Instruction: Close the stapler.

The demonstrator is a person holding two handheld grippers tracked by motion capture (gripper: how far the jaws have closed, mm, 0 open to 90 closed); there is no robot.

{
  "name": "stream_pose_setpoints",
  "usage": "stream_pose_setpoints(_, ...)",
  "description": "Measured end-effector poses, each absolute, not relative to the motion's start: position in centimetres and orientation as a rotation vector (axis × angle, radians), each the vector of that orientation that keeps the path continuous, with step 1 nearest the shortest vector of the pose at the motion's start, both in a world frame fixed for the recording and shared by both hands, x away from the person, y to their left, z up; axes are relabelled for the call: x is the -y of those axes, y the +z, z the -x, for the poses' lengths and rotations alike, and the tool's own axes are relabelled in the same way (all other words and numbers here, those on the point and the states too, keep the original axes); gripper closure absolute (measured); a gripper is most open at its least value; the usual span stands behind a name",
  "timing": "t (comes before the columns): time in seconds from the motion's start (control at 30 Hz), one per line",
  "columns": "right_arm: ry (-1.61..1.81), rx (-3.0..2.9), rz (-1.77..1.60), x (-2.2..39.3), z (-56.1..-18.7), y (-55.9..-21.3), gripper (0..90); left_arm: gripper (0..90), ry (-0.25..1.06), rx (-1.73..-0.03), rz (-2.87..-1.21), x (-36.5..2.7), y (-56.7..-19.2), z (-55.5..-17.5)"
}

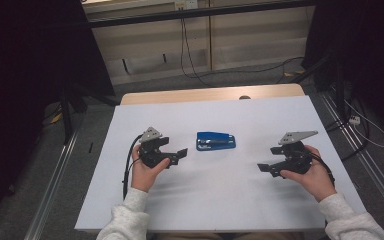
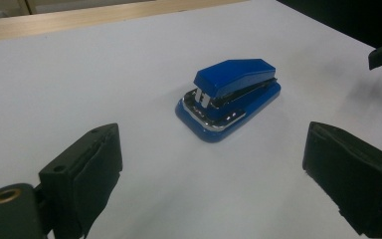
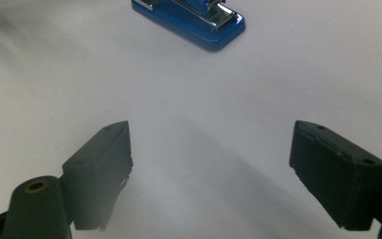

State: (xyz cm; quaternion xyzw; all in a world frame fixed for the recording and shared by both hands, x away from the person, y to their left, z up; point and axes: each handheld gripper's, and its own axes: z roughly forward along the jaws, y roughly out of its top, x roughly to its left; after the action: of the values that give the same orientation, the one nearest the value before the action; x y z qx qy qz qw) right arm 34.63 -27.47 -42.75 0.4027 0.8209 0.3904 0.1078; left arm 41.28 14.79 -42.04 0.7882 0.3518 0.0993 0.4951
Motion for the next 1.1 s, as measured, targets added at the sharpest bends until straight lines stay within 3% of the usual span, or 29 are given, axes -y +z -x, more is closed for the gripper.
stream_pose_setpoints(1.1,1.152,-2.425,-1.167,27.3,-31.9,-42.5,16.2,6.5,0.278,-0.824,-1.926,-19.3,-42.0,-37.9)
